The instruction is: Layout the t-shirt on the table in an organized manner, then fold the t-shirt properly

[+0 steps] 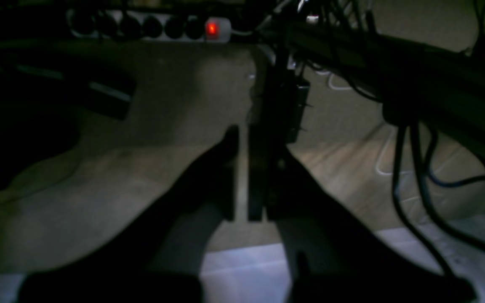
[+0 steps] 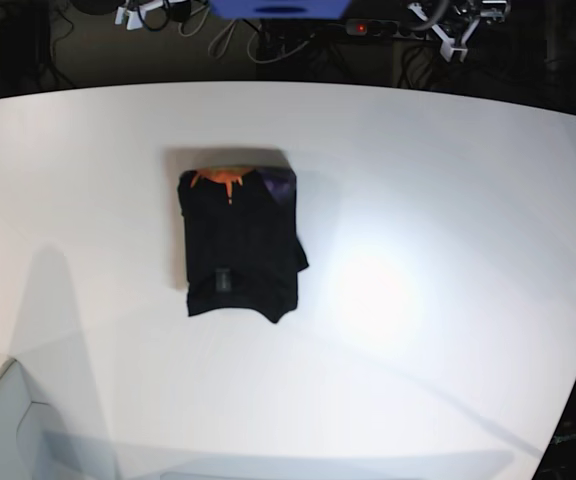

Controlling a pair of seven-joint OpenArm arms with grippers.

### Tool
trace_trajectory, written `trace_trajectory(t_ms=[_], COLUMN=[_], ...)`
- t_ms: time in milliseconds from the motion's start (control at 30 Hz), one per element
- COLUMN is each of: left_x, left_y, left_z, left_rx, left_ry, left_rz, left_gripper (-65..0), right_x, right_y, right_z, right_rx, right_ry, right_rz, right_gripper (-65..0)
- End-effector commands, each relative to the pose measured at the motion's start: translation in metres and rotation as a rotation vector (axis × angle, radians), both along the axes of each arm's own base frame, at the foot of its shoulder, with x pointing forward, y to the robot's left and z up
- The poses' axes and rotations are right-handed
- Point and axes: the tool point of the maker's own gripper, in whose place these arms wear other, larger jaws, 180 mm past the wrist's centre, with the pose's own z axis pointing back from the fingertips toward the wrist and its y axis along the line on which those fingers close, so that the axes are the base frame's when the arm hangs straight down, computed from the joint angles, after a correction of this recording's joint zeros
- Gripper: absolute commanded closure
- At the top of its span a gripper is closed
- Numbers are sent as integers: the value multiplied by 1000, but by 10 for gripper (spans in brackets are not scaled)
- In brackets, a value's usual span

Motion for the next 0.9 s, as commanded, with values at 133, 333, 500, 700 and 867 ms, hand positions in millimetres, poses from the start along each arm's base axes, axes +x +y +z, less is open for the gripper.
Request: trace_trajectory(t_ms=[133, 333, 500, 700, 867], left_x=[16, 18, 26, 33, 45], left_y=[18, 21, 7, -13, -23], left_z=[-6, -13, -16, -18, -18], left_rx=[131, 277, 308, 281, 260], left_ry=[-4, 4, -9, -20, -39], left_rz=[-75, -134, -128, -118, -16], left_gripper=[-39, -39, -39, -39, -39], right_x=[-28, -44, -61, -58, -45], right_y=[9, -1, -33, -60, -68], right_z=[-34, -53, -50, -46, -46], right_rx=[-91, -320, -530, -611, -628], right_ry=[78, 229, 380, 379, 352], right_rz=[-71, -27, 18, 78, 123], right_gripper=[-20, -23, -19, -19, -19])
